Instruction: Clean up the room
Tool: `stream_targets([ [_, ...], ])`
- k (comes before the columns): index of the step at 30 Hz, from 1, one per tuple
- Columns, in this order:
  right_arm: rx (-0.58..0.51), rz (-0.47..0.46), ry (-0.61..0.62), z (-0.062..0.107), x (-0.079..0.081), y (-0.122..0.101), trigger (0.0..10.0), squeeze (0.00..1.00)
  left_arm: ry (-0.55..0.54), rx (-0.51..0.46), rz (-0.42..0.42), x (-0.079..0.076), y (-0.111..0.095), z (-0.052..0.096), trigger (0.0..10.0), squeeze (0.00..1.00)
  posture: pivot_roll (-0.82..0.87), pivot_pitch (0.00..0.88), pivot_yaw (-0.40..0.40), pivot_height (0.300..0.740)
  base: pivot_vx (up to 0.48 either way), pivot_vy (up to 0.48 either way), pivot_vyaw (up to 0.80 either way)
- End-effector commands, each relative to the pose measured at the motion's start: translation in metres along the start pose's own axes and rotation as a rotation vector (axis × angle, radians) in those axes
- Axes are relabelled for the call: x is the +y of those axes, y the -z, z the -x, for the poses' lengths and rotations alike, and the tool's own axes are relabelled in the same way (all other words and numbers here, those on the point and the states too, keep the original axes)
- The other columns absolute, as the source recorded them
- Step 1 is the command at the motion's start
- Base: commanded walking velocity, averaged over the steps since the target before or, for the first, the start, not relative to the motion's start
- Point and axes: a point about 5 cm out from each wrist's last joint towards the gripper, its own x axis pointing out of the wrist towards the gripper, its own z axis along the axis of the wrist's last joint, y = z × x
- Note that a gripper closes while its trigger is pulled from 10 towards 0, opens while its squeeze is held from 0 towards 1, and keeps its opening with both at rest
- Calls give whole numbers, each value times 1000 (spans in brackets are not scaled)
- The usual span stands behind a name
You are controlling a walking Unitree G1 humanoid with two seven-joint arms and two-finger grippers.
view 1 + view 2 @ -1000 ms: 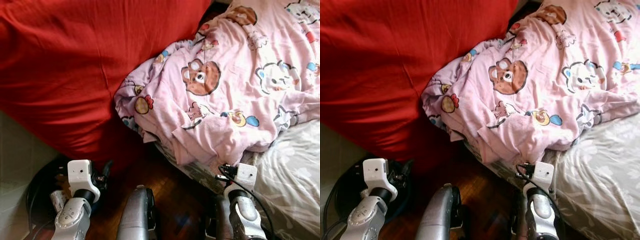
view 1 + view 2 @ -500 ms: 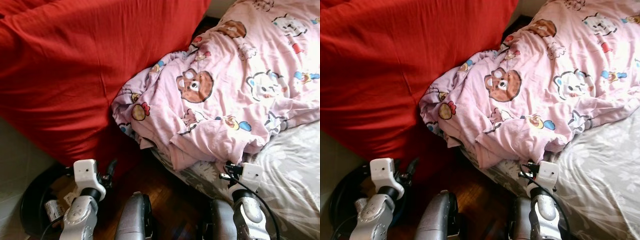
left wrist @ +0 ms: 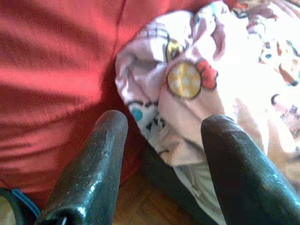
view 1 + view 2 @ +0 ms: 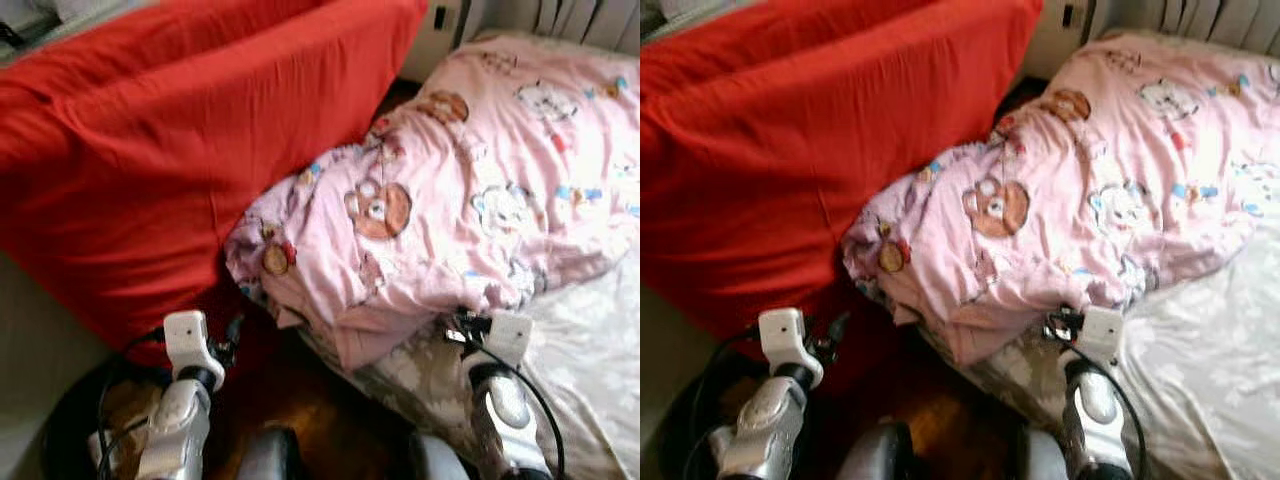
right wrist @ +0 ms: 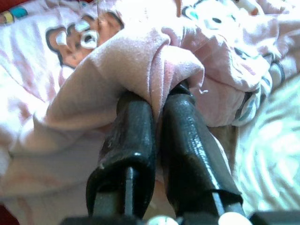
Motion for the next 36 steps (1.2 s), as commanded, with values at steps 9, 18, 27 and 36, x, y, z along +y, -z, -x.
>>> stream_targets([
  [9, 41, 2, 40, 8, -6, 11, 10000, 0, -52, 84, 0, 19, 21, 5, 10000, 0, -74, 81, 92, 740, 0, 0, 0],
  [18, 50, 6, 49, 9, -6, 13, 10000, 0, -75, 145, 2, 28, 35, 10, 10000, 0, -87, 62, 100, 740, 0, 0, 0],
  [27, 49, 15, 51, 8, -7, 12, 10000, 0, -87, 183, 25, 30, 45, 15, 10000, 0, -98, 66, 102, 740, 0, 0, 0],
  [36, 49, 16, 56, 9, -7, 13, 10000, 0, -86, 184, 29, 31, 47, 16, 10000, 0, -89, 90, 105, 740, 0, 0, 0],
])
